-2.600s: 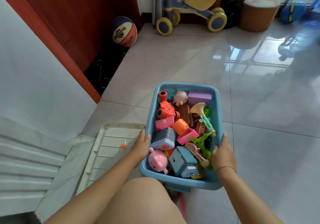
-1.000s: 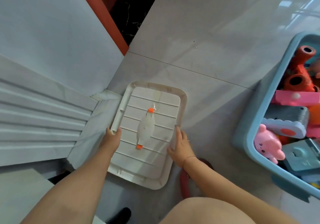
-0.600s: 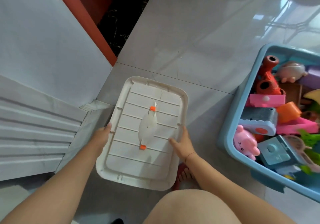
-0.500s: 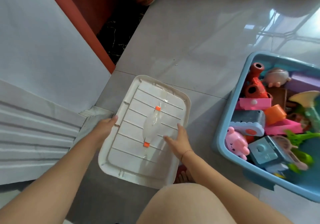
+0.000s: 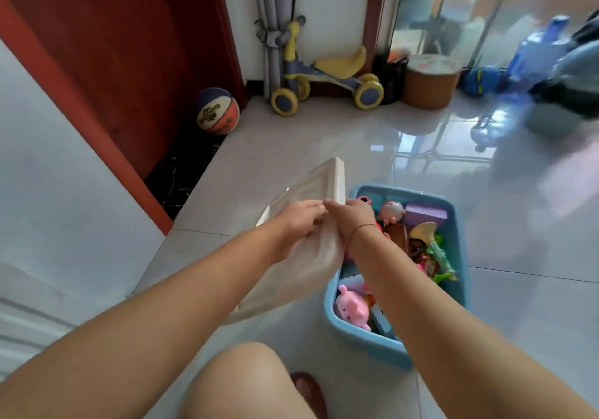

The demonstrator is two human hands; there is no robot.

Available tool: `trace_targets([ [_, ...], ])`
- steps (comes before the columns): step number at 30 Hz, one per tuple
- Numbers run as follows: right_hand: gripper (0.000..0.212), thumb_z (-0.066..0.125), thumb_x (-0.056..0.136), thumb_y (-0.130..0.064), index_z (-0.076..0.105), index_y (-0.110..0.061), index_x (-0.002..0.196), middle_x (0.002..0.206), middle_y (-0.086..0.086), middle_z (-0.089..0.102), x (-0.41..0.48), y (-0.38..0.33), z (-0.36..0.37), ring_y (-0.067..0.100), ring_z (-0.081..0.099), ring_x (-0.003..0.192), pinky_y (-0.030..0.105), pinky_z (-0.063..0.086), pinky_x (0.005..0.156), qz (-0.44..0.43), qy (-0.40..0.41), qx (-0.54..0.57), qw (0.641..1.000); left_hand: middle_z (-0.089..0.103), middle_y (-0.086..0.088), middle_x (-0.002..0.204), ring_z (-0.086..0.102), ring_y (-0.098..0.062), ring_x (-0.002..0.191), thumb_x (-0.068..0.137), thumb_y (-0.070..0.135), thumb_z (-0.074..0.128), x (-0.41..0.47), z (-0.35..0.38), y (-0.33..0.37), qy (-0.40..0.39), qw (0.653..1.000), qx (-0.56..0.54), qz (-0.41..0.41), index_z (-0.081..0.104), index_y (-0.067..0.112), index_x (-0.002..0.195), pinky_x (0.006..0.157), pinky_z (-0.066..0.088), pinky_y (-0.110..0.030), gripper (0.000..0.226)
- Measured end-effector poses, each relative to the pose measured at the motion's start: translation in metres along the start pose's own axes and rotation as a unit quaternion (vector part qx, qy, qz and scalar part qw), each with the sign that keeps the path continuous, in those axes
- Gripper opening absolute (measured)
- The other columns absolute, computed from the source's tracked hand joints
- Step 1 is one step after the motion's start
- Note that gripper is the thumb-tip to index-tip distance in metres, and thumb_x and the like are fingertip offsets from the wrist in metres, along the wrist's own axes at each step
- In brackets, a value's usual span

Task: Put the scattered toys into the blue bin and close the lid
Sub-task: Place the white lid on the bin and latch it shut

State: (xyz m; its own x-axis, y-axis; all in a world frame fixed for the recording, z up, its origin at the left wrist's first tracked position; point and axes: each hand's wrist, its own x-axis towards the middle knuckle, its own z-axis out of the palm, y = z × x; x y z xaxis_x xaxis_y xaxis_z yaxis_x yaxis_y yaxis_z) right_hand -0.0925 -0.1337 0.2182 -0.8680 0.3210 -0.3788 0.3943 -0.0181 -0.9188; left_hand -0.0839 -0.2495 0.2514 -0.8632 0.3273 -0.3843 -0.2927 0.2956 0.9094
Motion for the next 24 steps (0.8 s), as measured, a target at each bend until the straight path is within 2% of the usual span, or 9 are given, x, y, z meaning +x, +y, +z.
trace_targets([
  [3,0.014,0.064,0.082,-0.015,0.067,-0.011,0.094,0.084,0.007,0.064,0.002,0.012,-0.072,0.014,0.055,0.066,0.026,0.051,0.067,-0.026,0.067,-0.035,0.997,0.058,0.001,0.116,0.05,-0.017,0.106,0.1,0.032,0.039,-0.004,0.038,0.027,-0.067,0.995,0.071,-0.009,0.05,0.025,0.111,0.079,0.035,-0.028,0.018],
  [5,0.013,0.063,0.081,-0.011,0.064,-0.016,0.093,0.092,0.01,0.065,0.001,0.034,-0.114,0.021,0.058,0.075,0.035,0.053,0.079,-0.029,0.106,-0.016,0.994,0.057,-0.002,0.118,0.05,-0.019,0.107,0.099,0.034,0.039,0.001,0.066,0.029,-0.074,0.992,0.105,-0.018,0.051,0.021,0.114,0.077,0.037,-0.027,0.023],
  [7,0.015,0.062,0.081,-0.011,0.066,-0.011,0.095,0.099,0.013,0.067,0.001,0.058,-0.15,0.027,0.06,0.082,0.043,0.054,0.084,-0.013,0.13,-0.001,0.991,0.057,-0.007,0.119,0.051,-0.023,0.105,0.098,0.039,0.04,0.008,0.095,0.017,-0.037,0.99,0.135,-0.03,0.053,0.018,0.112,0.082,0.041,-0.031,0.029],
  [10,0.024,0.058,0.082,-0.011,0.064,-0.007,0.105,0.093,0.01,0.065,0.006,0.089,-0.184,0.026,0.059,0.08,0.034,0.051,0.074,0.017,0.159,-0.019,0.987,0.049,-0.006,0.131,0.046,-0.026,0.117,0.094,0.048,0.038,0.011,0.135,-0.024,0.047,0.958,0.28,-0.045,0.044,0.019,0.13,0.096,0.039,-0.038,0.047],
  [13,0.029,0.056,0.082,-0.015,0.062,-0.006,0.109,0.1,0.013,0.066,0.013,0.115,-0.203,0.028,0.06,0.086,0.029,0.044,0.074,0.04,0.198,-0.072,0.977,0.018,-0.005,0.155,0.015,-0.026,0.142,0.093,0.053,0.037,0.013,0.148,-0.065,0.133,0.901,0.411,-0.039,0.024,0.02,0.144,0.114,0.016,-0.046,0.062],
  [16,0.038,0.048,0.083,-0.03,0.061,-0.011,0.113,0.119,0.018,0.058,0.015,0.136,-0.21,0.035,0.054,0.106,0.038,0.041,0.092,0.077,0.239,-0.143,0.957,-0.001,-0.005,0.159,-0.001,-0.026,0.146,0.093,0.056,0.037,0.022,0.13,-0.1,0.215,0.882,0.407,-0.104,0.008,0.022,0.15,0.115,0.002,-0.051,0.072],
  [18,0.036,0.045,0.087,-0.032,0.058,-0.016,0.117,0.128,0.017,0.046,0.012,0.15,-0.213,0.036,0.044,0.117,0.042,0.032,0.101,0.132,0.252,-0.201,0.938,0.007,-0.009,0.159,0.013,-0.031,0.144,0.092,0.057,0.035,0.027,0.114,-0.121,0.23,0.89,0.355,-0.171,0.007,0.022,0.15,0.114,0.011,-0.052,0.074],
  [20,0.04,0.041,0.091,-0.038,0.055,-0.013,0.119,0.128,0.019,0.048,0.014,0.168,-0.213,0.037,0.045,0.117,0.042,0.033,0.102,0.162,0.205,-0.183,0.948,0.028,-0.014,0.151,0.034,-0.035,0.134,0.092,0.059,0.032,0.033,0.106,-0.137,0.208,0.915,0.277,-0.206,0.017,0.016,0.148,0.108,0.027,-0.05,0.072],
  [24,0.056,0.033,0.095,-0.048,0.056,0.001,0.113,0.114,0.023,0.061,0.022,0.186,-0.212,0.037,0.056,0.106,0.036,0.041,0.083,0.132,0.148,-0.135,0.971,0.051,-0.018,0.134,0.05,-0.037,0.119,0.095,0.055,0.029,0.039,0.109,-0.143,0.212,0.93,0.252,-0.162,0.039,0.005,0.132,0.094,0.039,-0.042,0.063],
])
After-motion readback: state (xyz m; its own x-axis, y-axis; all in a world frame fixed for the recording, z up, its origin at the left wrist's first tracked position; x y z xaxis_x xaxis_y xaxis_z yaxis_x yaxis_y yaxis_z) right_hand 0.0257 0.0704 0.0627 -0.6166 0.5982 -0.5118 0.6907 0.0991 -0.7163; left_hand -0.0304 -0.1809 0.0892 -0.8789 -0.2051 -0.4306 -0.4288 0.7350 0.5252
